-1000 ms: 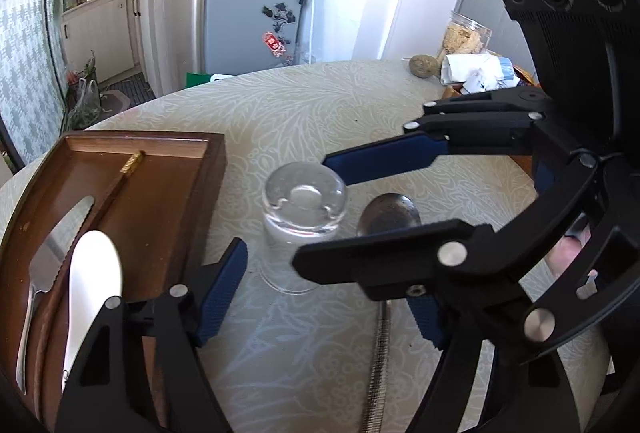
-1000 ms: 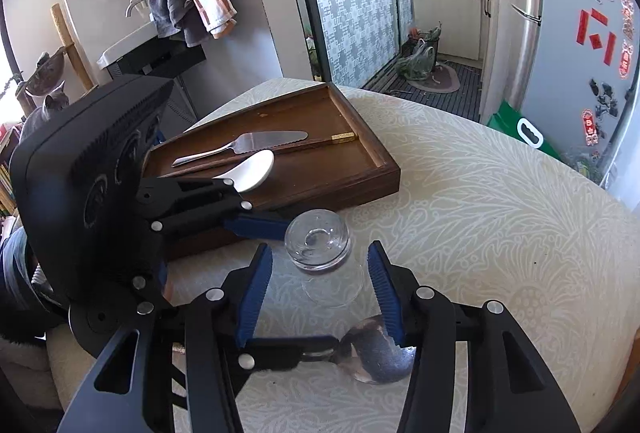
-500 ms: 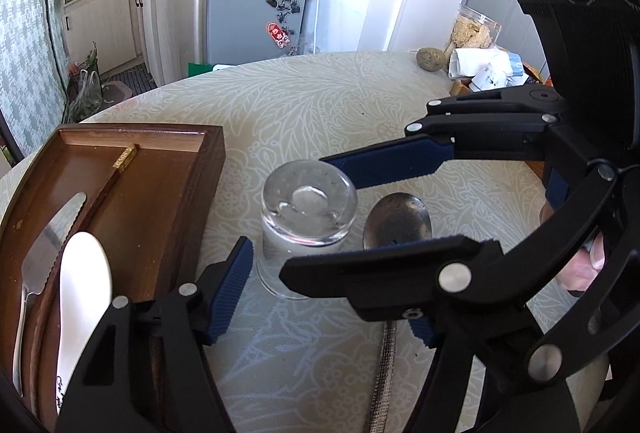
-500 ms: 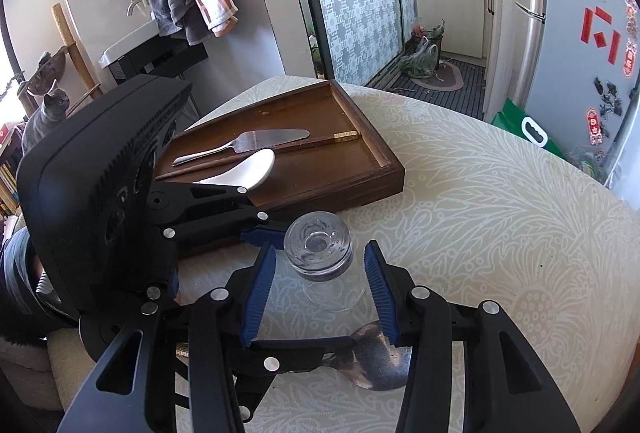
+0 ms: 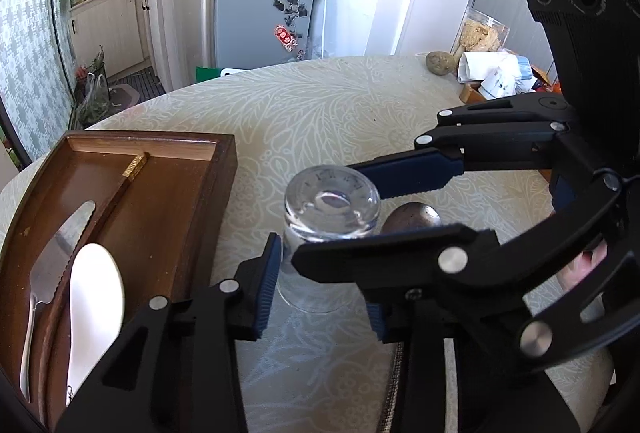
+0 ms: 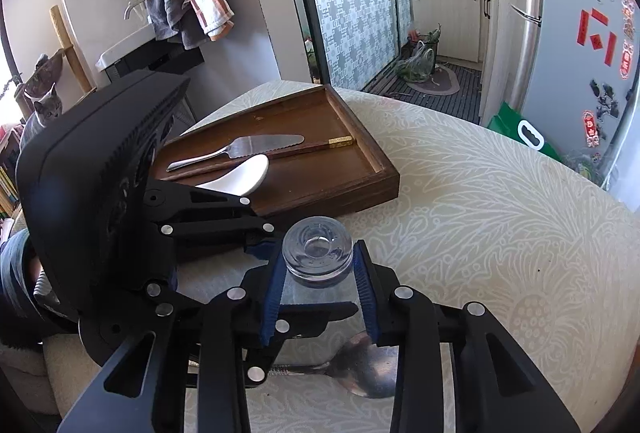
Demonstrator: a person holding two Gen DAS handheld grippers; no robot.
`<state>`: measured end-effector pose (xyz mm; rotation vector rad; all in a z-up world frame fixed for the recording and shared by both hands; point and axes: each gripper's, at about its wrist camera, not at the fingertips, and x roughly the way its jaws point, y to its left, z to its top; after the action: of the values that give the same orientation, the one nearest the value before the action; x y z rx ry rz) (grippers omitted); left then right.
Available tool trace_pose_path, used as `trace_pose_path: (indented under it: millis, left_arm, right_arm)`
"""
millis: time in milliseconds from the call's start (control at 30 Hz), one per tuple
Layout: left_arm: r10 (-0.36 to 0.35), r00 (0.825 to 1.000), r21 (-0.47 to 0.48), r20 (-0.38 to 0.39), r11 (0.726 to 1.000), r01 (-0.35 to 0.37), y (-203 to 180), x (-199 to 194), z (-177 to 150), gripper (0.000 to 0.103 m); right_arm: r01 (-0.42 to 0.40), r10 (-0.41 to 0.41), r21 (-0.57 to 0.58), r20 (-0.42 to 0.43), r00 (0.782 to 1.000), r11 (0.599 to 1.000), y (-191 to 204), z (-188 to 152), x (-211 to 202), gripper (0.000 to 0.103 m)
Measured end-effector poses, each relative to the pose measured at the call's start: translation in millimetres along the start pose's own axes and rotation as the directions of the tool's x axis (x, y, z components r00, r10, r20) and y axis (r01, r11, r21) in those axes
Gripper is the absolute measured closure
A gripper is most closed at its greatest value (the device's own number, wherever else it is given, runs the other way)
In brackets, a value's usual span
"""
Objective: Organize utensils
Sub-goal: 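Lift the glass tumbler and carry it over the tray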
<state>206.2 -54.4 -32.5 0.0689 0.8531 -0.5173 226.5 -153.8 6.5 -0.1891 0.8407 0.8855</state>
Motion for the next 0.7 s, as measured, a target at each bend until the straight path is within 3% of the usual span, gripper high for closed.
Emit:
trace_pose_path:
  millis: [400,700]
  left_arm:
    - [-0.005,1.000,0.018,0.030,1.000,0.005,-4.4,-15.4,2.6,0.063]
    - [-0.004,0.996,0.029,0.085,1.000,0.001,0.0,-55.1,2.2,0.063]
  right_arm:
    - [0.018,-0.017,-0.034,0.026,1.000,0.999,8.7,3.6,-15.1,0.070]
    - [0.032,-0.028,-0.084,0.056,0.998,0.996,40.3,21.2,-33.1,0.070]
